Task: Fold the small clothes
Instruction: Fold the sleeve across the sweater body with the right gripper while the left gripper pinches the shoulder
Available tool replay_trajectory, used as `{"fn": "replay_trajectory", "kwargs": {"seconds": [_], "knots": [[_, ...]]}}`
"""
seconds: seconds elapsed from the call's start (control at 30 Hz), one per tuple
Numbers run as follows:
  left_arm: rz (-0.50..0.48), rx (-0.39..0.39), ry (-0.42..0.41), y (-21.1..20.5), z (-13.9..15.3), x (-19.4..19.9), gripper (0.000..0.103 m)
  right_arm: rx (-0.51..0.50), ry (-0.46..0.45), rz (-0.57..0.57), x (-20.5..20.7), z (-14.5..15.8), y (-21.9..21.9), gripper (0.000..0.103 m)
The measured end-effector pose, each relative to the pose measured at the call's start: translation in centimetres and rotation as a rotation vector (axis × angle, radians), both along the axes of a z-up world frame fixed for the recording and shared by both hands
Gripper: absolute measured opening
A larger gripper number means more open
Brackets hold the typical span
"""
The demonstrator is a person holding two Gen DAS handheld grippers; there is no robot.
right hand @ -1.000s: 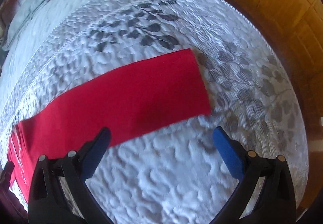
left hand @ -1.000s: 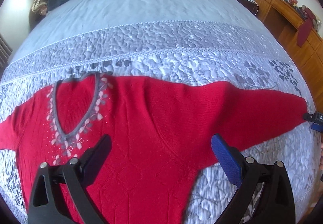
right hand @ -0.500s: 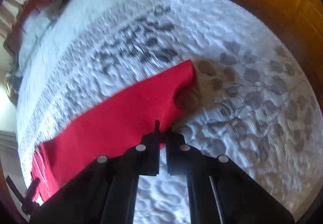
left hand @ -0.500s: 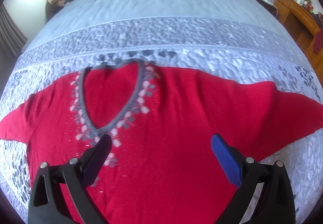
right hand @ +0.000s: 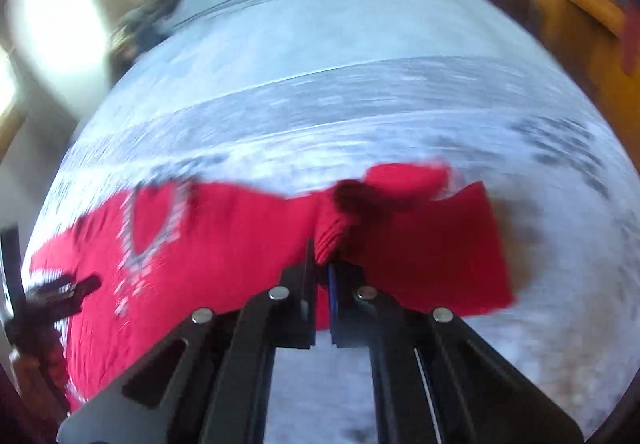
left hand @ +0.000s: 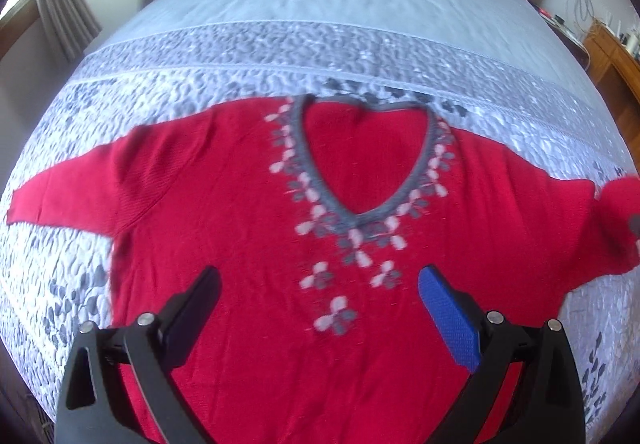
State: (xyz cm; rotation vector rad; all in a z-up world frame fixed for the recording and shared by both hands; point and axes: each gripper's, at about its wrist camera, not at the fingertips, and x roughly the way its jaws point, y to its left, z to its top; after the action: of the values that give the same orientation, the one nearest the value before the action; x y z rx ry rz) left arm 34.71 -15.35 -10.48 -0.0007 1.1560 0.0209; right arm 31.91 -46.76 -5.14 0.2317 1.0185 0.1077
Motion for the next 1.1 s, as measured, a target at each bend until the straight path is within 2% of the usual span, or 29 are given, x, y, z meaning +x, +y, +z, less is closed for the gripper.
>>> {"fn": "replay_trajectory", "kwargs": {"seconds": [0.07,0.13,0.17,0.2,0.3,0.43,0.53,0.6,0.73,0.87,0.93,0.97,1.0,1.03,1.07,1.1], "knots": [[0.014,-0.017,0.011,1.1,-0.2,-0.1,0.099,0.043,0.029,0.062,0.5,-1.4,4.0,0.006],[0.010,-0.038,0.025,1.5,-0.4,-0.3,0.099,0.065,0.067,0.105,0.7,-2.9,6.4,0.020],[0.004,-0.044,0.028,1.4,-0.5,-0.3,0.099,0.086,0.077,0.118,0.5,-3.3,6.9,0.033],[-0.007,-0.052,0.031,1.1,-0.5,-0.4,0.099,0.100,0.072,0.122,0.2,-3.5,7.0,0.037],[-0.054,-0.089,0.041,-0.2,-0.7,-0.9,0.099,0.129,0.060,0.094,-1.7,-3.3,5.4,0.036],[-0.137,-0.274,0.129,-4.1,-1.8,-0.8,0.098,0.147,0.057,0.022,-4.8,-3.4,1.5,0.038],[-0.201,-0.351,0.202,-8.0,-2.8,-0.5,0.098,0.140,0.064,-0.016,-7.0,-4.1,-0.4,0.038],[-0.232,-0.374,0.240,-10.0,-3.6,-0.3,0.097,0.140,0.065,-0.026,-8.4,-4.4,-1.3,0.038],[-0.240,-0.422,0.339,-13.3,-5.9,0.8,0.083,0.131,0.036,-0.043,-11.4,-4.7,-2.2,0.038],[-0.212,-0.447,0.354,-14.2,-6.5,1.7,0.070,0.136,0.010,-0.060,-13.1,-4.8,-2.5,0.038],[-0.211,-0.464,0.353,-14.6,-6.3,1.8,0.053,0.106,-0.002,-0.062,-13.7,-4.8,-2.4,0.039],[-0.213,-0.494,0.364,-14.9,-6.3,1.9,0.049,0.091,-0.008,-0.061,-13.9,-4.8,-2.3,0.040],[-0.212,-0.511,0.375,-15.1,-6.3,1.9,0.040,0.085,-0.011,-0.062,-14.2,-4.9,-2.3,0.042],[-0.208,-0.530,0.391,-15.4,-6.6,2.0,0.026,0.083,-0.012,-0.064,-14.3,-4.9,-2.3,0.042],[-0.203,-0.540,0.399,-15.5,-6.8,2.2,0.020,0.082,-0.015,-0.067,-14.5,-4.9,-2.3,0.042],[-0.189,-0.558,0.404,-15.4,-7.1,2.4,0.008,0.083,-0.018,-0.070,-14.6,-4.9,-2.2,0.042]]}}
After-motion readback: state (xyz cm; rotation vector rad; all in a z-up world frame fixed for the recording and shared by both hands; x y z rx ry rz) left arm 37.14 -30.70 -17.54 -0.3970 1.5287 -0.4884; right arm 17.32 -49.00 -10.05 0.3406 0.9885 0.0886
